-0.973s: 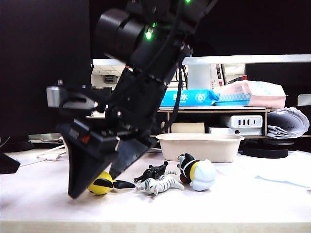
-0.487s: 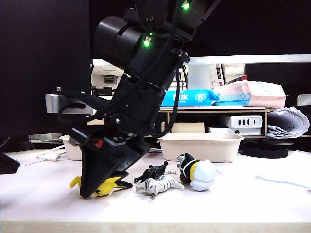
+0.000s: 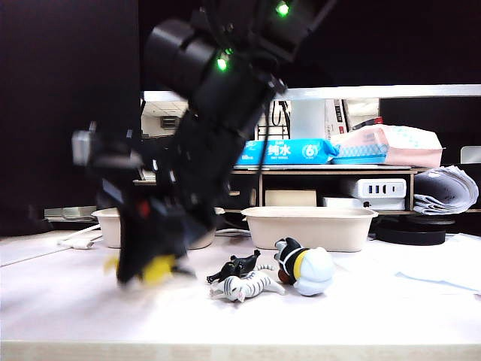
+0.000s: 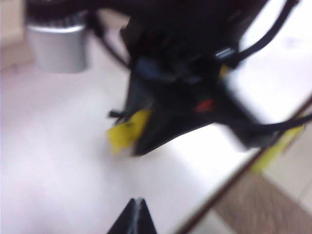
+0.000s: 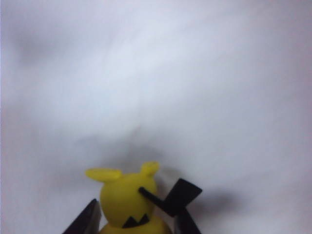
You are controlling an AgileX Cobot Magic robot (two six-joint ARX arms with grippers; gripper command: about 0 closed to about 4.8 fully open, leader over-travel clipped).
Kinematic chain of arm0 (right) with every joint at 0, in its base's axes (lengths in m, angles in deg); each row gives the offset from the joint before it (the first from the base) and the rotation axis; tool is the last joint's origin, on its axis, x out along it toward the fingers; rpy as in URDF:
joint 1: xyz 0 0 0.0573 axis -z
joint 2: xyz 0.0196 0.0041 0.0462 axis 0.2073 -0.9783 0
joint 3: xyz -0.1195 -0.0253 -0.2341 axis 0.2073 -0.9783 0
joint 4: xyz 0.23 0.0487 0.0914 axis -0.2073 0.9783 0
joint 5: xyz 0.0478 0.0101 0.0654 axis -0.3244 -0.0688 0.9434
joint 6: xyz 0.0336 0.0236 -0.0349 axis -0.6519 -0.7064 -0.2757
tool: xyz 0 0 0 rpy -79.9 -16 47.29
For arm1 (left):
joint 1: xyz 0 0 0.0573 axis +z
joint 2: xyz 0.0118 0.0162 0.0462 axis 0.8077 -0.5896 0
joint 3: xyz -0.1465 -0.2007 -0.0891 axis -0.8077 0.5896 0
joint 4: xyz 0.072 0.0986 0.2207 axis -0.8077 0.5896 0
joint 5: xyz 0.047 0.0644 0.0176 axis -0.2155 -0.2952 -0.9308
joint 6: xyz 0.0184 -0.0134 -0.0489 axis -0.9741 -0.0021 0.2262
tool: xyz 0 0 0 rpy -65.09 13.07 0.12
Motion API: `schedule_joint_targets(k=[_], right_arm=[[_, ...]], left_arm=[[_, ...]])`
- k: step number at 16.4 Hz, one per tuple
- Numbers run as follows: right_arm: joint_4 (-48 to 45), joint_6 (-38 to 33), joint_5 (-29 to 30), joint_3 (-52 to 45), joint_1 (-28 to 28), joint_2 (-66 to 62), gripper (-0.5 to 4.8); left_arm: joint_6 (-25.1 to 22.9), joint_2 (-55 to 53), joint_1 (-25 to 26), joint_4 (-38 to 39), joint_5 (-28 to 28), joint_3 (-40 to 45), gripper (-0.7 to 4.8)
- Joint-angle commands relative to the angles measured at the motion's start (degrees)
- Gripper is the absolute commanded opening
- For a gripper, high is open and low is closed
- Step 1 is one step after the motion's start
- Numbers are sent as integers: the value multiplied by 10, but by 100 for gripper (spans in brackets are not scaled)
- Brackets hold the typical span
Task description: Put the dolls with similar sizes into the same paper box, while dolls with different sizes go into separate paper boxes.
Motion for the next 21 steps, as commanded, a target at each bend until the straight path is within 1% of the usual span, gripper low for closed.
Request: schedule_joint_targets(k=[1,4,5,6,7,8,10,11,14,16,17,18,21], right_arm=[[-5,-32,6,52,17,6,89],[-36,-32,3,104,27,5,89],[-59,-32,5,113,31,5,89],[-111,-32,3,118,36,4,89],[-133,-32,5,119,40,4,89],[-174,-32,3,122,46,-4,89],[-222,-32,3,138,56,-30,89],[-233,-32,5,176,70,-67,89],[-227,-35,9,300,92,-174,89],[-200,-35,-1,362,99,-221,91],[-188,-35,-1,381,102,-236,109],[-185,-35,-2,395,105,-248,149],[-170,-45,-3,396,107,-244,163]], left_arm=[[-1,59,54,-6,1,0,-5],[-1,117,156,-6,0,0,-5],[-1,128,182,-6,0,0,-5],[-1,146,219,-5,0,0,-5],[-1,153,229,-5,0,0,-5],[-1,158,238,-8,-2,0,-5],[-1,158,240,-5,-1,0,-5],[-1,158,240,-4,-1,0,-5],[-1,158,240,-4,-2,0,-5],[-1,158,240,-4,-1,0,-5],[-1,158,240,-4,-1,0,-5],[-1,158,240,-4,-1,0,-5],[-1,158,240,-4,-1,0,-5]])
